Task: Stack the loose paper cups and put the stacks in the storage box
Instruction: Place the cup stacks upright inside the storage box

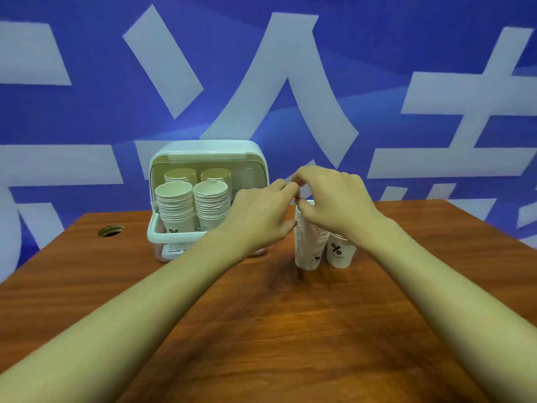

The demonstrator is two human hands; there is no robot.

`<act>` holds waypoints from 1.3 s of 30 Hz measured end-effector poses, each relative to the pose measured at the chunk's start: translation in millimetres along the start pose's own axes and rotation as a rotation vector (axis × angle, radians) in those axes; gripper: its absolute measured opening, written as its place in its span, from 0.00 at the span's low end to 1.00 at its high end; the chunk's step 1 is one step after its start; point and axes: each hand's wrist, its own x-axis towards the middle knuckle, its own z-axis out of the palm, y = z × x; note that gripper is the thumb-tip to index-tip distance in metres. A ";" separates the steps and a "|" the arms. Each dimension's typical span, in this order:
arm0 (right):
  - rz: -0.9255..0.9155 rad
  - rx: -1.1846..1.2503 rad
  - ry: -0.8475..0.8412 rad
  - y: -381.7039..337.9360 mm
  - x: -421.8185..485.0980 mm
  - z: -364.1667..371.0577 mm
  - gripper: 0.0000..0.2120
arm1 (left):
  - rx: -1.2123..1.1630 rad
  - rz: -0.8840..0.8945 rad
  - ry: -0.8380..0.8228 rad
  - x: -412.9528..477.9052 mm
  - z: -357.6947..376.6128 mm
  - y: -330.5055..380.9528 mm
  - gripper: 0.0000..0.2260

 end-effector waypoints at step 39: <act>0.024 -0.007 -0.055 19.6 -10.6 2.3 0.16 | 0.154 -0.052 -0.149 -27.8 -40.2 -4.5 0.16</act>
